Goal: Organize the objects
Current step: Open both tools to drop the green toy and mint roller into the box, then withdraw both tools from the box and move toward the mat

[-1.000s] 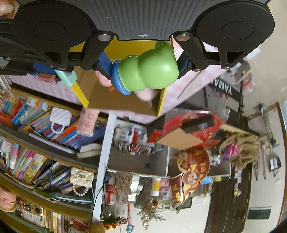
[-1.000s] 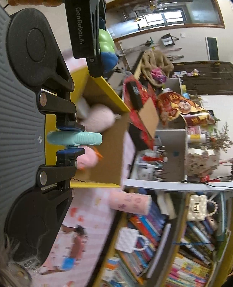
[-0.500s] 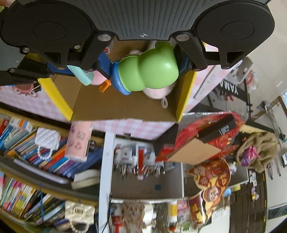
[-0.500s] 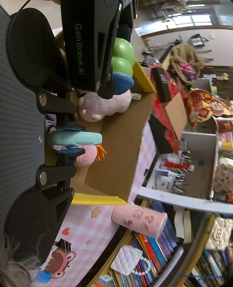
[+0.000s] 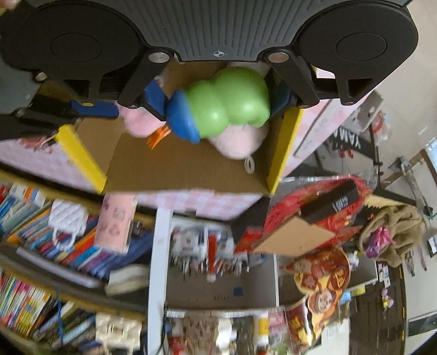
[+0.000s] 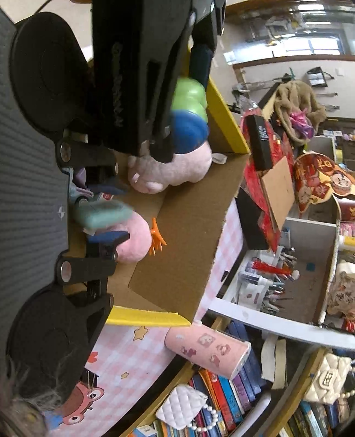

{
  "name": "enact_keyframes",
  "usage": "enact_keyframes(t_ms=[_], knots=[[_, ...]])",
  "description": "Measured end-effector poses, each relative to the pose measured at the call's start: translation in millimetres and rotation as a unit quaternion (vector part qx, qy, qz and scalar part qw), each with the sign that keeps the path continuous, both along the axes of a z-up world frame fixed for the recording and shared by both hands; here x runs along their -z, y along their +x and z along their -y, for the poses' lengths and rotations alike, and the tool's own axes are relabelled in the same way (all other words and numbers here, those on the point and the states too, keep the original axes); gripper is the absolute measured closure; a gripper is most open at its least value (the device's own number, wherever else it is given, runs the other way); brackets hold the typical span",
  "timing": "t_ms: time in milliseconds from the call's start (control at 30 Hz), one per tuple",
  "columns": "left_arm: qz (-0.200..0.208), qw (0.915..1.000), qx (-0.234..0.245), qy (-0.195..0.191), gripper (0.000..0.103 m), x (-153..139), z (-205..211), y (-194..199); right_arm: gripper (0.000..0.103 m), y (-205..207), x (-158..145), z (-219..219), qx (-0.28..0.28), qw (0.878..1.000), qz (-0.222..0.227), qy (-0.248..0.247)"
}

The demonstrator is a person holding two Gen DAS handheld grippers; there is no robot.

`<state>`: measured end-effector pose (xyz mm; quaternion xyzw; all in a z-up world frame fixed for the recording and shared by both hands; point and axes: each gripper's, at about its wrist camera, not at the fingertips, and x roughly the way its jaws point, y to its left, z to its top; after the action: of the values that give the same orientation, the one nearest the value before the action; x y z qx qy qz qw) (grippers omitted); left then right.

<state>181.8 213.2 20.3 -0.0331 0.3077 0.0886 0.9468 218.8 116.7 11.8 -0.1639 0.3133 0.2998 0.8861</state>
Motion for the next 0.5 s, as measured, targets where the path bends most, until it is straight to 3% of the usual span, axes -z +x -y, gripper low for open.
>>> enact_keyframes(t_ms=[267,500], knots=[[0.080,0.9968,-0.004,-0.003,0.018,-44,1,-60,0.074,-44,-39,28,0.030,0.997,0.030,0.057],[0.082,0.9965,-0.009,-0.018,0.016,-52,0,-117,0.070,-103,-52,57,0.045,0.995,0.039,0.079]])
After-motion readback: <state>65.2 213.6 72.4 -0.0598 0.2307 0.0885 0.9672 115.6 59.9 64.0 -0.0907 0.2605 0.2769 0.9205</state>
